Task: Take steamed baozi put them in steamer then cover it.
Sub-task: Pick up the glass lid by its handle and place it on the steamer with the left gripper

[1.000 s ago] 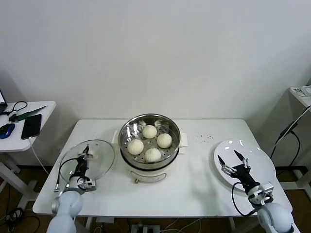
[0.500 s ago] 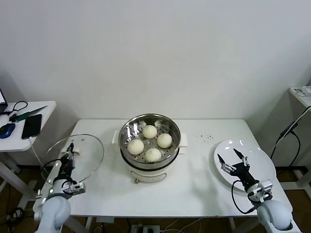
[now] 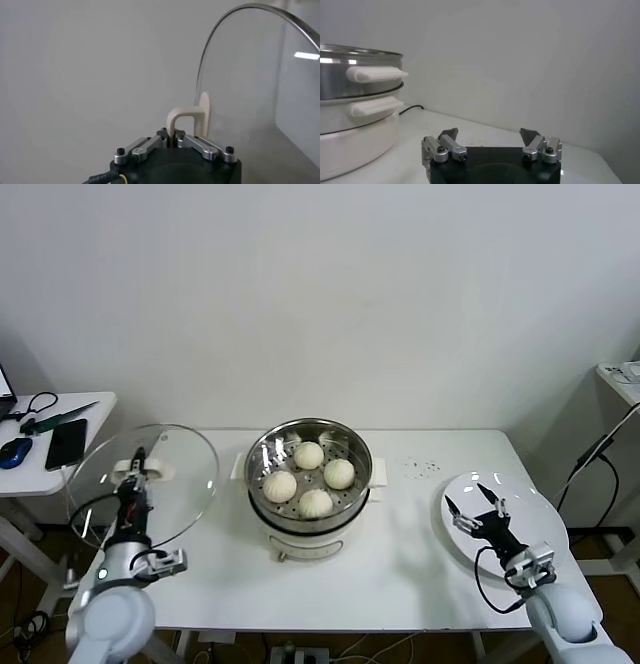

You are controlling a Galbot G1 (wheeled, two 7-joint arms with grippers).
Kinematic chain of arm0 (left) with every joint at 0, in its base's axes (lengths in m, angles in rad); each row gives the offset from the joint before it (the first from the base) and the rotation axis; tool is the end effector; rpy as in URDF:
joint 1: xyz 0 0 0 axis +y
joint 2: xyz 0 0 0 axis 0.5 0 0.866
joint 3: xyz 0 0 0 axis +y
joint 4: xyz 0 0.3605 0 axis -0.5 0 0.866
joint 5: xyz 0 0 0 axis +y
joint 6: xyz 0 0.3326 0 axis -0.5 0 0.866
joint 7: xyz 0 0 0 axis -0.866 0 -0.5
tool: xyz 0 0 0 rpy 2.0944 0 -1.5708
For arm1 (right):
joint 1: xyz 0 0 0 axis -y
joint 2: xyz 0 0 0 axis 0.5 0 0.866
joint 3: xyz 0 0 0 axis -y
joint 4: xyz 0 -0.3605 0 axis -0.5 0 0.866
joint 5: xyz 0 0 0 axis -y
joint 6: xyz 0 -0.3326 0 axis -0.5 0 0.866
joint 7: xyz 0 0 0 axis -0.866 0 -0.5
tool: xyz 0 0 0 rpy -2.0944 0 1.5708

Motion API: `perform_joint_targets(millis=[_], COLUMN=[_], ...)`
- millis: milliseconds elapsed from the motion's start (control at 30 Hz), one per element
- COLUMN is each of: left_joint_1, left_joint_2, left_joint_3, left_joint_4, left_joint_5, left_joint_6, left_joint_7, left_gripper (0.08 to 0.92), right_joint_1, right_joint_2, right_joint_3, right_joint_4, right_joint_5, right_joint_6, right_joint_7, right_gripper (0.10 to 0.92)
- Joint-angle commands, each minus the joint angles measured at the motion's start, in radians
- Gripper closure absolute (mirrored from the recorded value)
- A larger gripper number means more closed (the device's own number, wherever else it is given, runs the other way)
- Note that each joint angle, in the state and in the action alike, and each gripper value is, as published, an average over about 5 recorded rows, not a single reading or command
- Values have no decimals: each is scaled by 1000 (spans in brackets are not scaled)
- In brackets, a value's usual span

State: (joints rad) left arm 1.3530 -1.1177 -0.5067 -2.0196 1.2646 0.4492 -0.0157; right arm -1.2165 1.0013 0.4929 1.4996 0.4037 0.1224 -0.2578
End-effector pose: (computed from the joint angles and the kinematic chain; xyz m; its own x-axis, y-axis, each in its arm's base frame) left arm 0.2265 0.0901 -0.2777 -0.9592 -0.2380 -0.1527 -0.1315 -0.1026 0.9860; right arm 0.2714 -0.1986 -0.3802 -0.9522 -0.2589 0.1624 -0.2803 0.9515 -0.1265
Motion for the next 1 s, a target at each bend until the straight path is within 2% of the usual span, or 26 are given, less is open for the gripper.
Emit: perform_joint_targets(millis=[33,167,300,467,633,767,1000], left_joint_1=[-269,-377,-434,-484,-508,-512,-522], left_joint_2=[133,41,-59,-192,-286,-323,-352], left_joint_3=[482,581,636,665,672,673,661], left_joint_4=[-141,-96,-25,67,171,230,298], left_joint_5=[64,184,266,307,281,259,256], left_joint_6=[329,336,336,336,336,336,336], left_joint_7=[212,340,410,415,354,319,324], left_gripper=[852,852,852,852,852,852,852], right_joint_1=[55,72,77,69,61,54,44], right_joint_2=[-8,-7,-6,-6,-5,-5,-1], right_joint_3=[-36,-44,-42,-31,-15,-4,12], right_joint_4=[-51,-68,-78,-83,-92,-92,-96], right_joint_5=[-11,-16,-20,-24,-32,-36,-42], right_joint_6=[-3,-1,3,8,18,21,27], right_joint_7=[3,3,2,1,-3,-6,-11], right_gripper=[203,203,203,203,203,203,203])
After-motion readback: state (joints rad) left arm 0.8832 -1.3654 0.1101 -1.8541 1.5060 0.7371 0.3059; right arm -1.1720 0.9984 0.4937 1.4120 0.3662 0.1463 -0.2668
